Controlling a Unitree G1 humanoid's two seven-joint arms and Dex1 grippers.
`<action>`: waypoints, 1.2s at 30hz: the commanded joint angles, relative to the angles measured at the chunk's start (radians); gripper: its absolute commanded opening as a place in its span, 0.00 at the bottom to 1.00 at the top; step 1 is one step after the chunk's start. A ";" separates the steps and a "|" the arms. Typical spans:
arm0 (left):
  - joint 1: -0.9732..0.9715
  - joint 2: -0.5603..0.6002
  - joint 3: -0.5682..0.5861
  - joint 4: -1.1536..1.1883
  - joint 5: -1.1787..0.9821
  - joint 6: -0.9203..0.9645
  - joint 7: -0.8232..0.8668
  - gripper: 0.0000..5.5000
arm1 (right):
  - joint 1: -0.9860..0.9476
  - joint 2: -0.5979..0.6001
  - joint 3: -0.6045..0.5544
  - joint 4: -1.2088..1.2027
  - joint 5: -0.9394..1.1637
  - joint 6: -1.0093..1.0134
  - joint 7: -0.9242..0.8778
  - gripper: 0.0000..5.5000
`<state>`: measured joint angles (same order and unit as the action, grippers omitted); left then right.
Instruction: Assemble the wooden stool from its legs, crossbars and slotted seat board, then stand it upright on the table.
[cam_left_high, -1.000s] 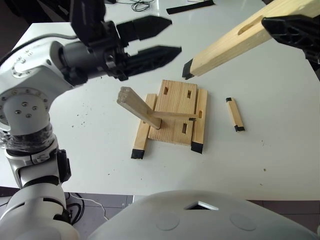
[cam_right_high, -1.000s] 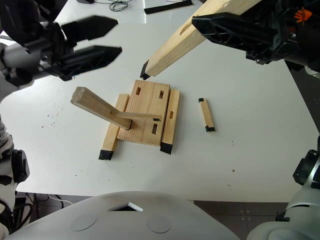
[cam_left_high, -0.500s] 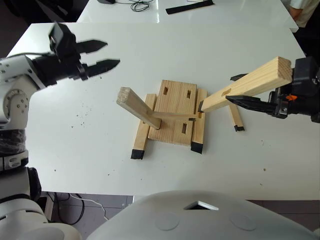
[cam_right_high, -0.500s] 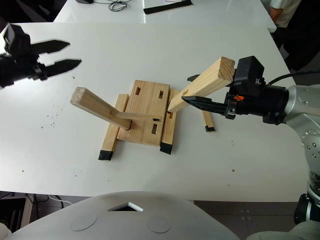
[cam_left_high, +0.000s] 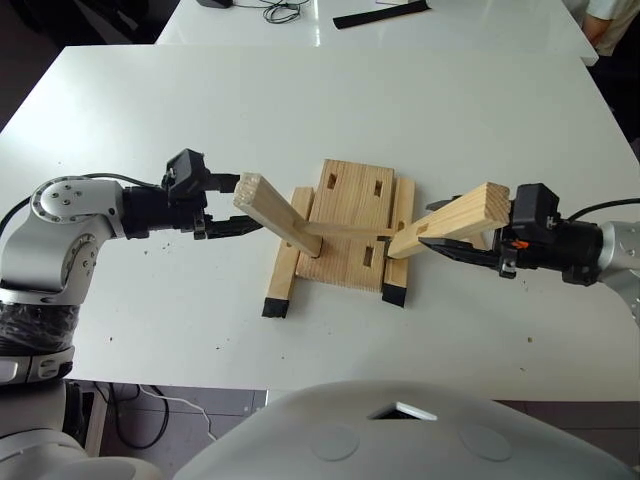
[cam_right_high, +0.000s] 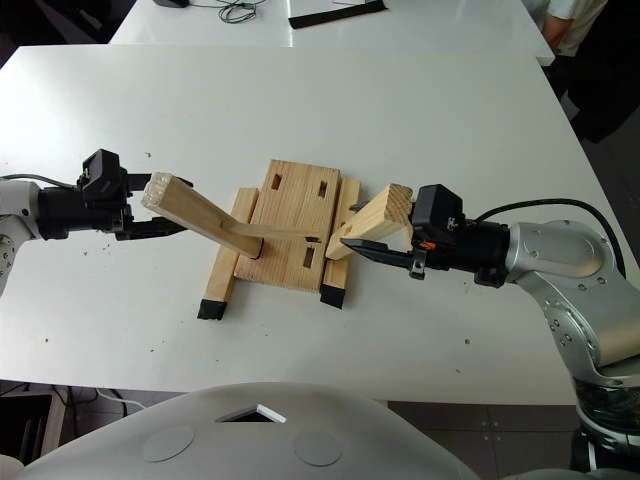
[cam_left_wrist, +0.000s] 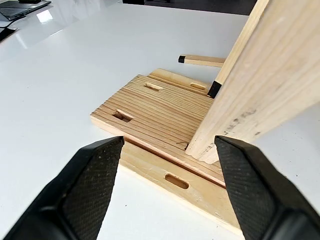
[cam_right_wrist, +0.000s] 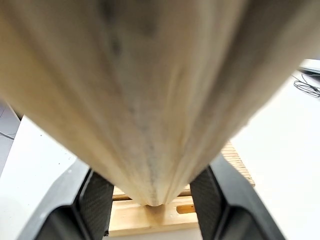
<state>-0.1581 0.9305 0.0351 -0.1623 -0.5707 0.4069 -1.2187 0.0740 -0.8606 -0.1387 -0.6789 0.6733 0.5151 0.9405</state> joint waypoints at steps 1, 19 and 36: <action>0.013 0.010 -0.016 -0.015 0.021 0.002 -0.030 0.61 | -0.021 0.020 0.011 -0.029 0.023 0.005 -0.019 0.37; 0.008 -0.027 -0.044 -0.011 0.072 -0.007 -0.037 0.61 | -0.018 0.033 0.084 -0.054 0.020 0.020 -0.039 0.37; -0.015 -0.037 -0.064 0.050 0.117 -0.026 -0.058 0.61 | -0.044 0.075 0.118 -0.003 -0.018 -0.022 -0.062 0.37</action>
<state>-0.1622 0.8949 -0.0218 -0.1191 -0.4726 0.3894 -1.2687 0.0492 -0.7861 -0.0146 -0.6892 0.6588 0.4784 0.8886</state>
